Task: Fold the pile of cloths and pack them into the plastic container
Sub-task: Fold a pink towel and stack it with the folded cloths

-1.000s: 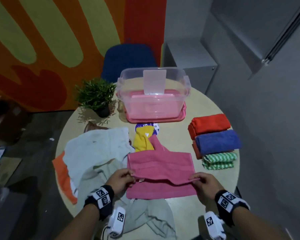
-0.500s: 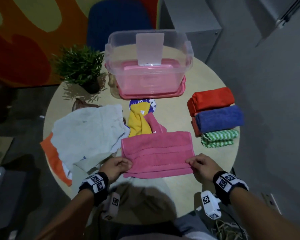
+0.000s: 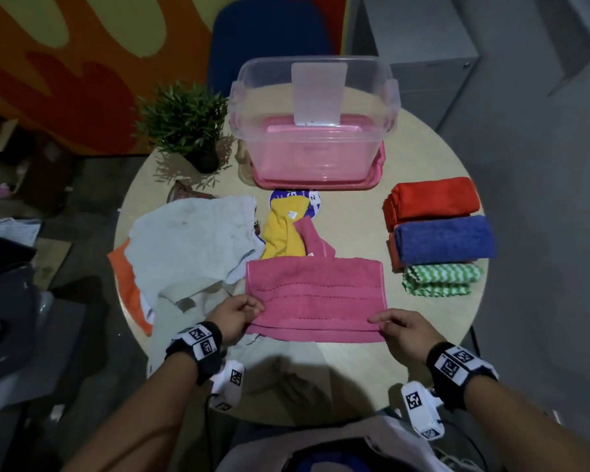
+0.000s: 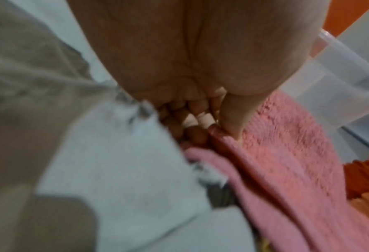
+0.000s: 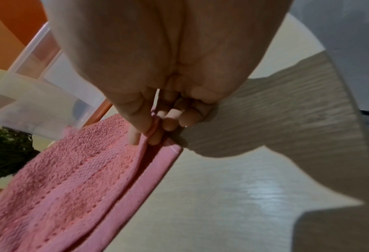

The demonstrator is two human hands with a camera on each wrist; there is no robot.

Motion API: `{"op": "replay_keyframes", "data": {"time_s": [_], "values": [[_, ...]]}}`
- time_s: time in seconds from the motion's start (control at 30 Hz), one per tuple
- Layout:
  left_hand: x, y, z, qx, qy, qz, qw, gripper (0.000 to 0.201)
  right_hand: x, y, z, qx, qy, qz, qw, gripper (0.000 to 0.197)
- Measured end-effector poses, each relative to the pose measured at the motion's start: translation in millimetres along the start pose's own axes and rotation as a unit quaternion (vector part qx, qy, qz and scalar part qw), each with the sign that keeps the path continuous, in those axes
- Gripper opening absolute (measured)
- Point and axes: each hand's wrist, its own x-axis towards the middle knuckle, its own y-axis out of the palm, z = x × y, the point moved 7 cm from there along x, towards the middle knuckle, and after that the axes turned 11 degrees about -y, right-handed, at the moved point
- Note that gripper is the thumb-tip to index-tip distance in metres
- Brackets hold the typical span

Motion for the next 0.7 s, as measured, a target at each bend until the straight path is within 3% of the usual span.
{"op": "replay_keyframes", "data": {"time_s": [0.17, 0.3, 0.57, 0.7], "values": [[-8.0, -14.4, -17.8, -0.043, 0.005, 0.049, 0.998, 0.019, -5.4, -1.9, 4.2, 0.079, -0.001, -0.001, 0.997, 0.028], [-18.7, -14.4, -14.4, 0.001, 0.008, 0.073, 0.997, 0.01, -6.8, -3.3, 8.7, 0.067, -0.002, 0.019, 0.998, 0.027], [-8.1, -12.0, 11.0, 0.142, 0.013, -0.005, 0.99, 0.012, -6.7, -1.3, 6.1, -0.074, 0.008, 0.065, 0.995, 0.02], [-11.2, -8.0, 9.5, 0.153, 0.023, -0.048, 0.987, 0.013, -7.6, -0.4, 9.4, -0.123, 0.013, 0.06, 0.991, 0.016]]}}
